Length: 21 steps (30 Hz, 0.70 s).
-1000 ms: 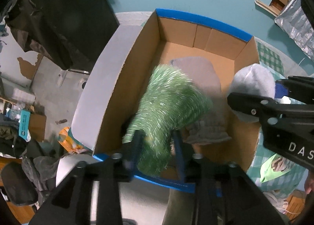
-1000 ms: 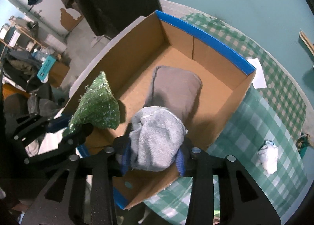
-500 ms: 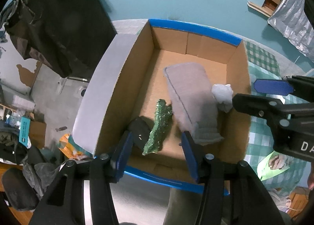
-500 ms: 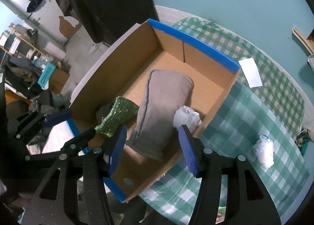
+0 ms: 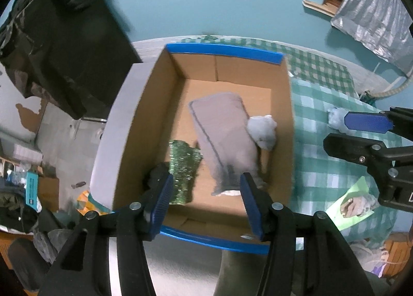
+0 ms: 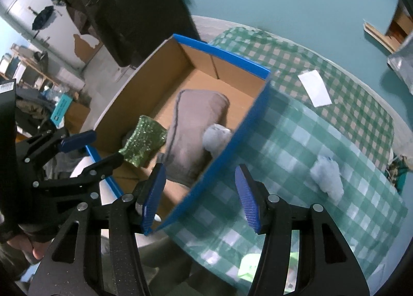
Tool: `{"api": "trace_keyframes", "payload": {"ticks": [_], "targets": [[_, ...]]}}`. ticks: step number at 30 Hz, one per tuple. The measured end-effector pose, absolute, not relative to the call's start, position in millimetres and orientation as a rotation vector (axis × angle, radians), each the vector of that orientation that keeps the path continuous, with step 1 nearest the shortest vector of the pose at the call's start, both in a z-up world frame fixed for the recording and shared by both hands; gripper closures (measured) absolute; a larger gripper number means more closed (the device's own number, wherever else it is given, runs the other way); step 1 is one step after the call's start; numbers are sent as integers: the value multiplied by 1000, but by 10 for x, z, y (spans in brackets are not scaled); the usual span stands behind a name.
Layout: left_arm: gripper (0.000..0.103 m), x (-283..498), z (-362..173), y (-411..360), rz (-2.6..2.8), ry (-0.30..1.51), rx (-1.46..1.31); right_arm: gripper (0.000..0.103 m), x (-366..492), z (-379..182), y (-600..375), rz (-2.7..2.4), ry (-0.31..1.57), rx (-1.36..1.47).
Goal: Organize soft objects
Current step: 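Move both grippers back over the table toward the light green sheet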
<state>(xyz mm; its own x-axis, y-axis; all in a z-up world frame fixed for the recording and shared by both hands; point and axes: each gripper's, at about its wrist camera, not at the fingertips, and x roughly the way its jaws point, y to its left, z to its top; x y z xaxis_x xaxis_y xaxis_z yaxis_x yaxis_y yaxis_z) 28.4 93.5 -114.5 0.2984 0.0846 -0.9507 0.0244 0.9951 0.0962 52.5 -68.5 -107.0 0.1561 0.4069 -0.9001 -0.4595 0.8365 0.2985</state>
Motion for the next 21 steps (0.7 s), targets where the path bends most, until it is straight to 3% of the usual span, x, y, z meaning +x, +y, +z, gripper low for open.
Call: {"api": "trace_keyframes", "payload": {"ticks": [21], "targets": [[47,148,-1111,-196,-197,1244,288,46,249,-1151,-1742,446,1292,55]]}}
